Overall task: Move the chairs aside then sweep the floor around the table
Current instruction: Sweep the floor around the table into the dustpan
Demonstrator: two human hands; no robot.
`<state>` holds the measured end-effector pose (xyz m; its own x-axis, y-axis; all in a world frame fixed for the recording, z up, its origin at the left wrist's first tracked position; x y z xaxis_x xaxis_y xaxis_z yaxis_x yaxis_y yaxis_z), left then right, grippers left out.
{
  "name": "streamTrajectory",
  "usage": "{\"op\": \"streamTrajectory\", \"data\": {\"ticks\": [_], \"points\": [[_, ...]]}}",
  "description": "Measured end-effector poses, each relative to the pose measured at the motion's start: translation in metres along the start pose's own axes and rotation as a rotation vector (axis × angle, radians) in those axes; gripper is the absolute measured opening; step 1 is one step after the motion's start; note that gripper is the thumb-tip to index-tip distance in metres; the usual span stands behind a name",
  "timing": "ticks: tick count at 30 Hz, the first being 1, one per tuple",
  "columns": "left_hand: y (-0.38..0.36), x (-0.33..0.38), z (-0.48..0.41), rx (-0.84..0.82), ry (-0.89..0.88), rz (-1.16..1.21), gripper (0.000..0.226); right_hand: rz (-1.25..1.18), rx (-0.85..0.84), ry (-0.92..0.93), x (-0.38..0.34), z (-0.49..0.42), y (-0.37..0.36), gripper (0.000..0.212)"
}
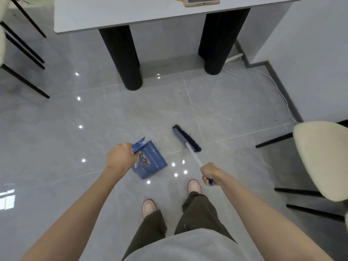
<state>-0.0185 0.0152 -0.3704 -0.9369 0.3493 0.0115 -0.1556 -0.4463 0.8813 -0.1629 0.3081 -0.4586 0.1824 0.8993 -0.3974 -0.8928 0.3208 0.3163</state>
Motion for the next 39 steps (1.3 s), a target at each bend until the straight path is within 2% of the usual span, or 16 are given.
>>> {"op": "streamTrajectory", "data": {"ticks": [4,8,11,19,25,29,31,35,37,39], "points": [[-0.006,-0.036,0.0,-0.041,-0.003,0.008,0.031,0.006,-0.072,-0.014,-0.003,0.02,-0.057,0.03],[-0.008,-0.063,-0.004,-0.071,0.022,0.065,0.032,-0.234,-0.186,-0.077,0.003,0.045,-0.087,0.03],[-0.009,-0.075,-0.006,-0.096,0.033,0.12,0.031,-0.285,-0.191,-0.084,-0.002,0.063,-0.081,0.033],[-0.009,-0.111,-0.007,-0.081,0.08,0.198,0.032,-0.138,-0.034,0.013,-0.046,0.073,-0.059,0.03],[-0.01,-0.129,0.001,-0.058,0.141,0.228,0.03,0.021,0.077,0.116,-0.077,0.016,-0.053,0.016],[-0.015,-0.142,0.004,-0.057,0.172,0.222,0.031,0.147,0.087,0.117,-0.074,-0.006,-0.06,0.017],[-0.018,-0.147,0.005,-0.045,0.193,0.228,0.029,0.255,0.047,0.104,-0.061,-0.006,-0.071,0.019],[-0.027,-0.152,0.008,-0.037,0.234,0.274,0.03,0.295,-0.113,0.068,-0.032,0.017,-0.097,0.018],[-0.032,-0.152,0.009,-0.04,0.239,0.276,0.03,0.233,-0.197,0.029,-0.029,0.032,-0.105,0.023],[-0.032,-0.152,0.009,-0.041,0.248,0.275,0.03,0.07,-0.263,-0.02,-0.035,0.046,-0.105,0.028]]}}
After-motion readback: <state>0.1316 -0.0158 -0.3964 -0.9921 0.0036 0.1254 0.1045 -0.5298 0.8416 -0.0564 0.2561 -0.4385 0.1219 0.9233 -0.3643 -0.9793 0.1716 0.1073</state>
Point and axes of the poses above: each hand's wrist, its own z-axis away from the middle knuckle, its own y-axis out of the back of the hand, x = y × z, the point moved 9 cm from there along -z, towards the middle knuckle, and after that the axes turned 14 degrees about y, right-handed, at the moved point
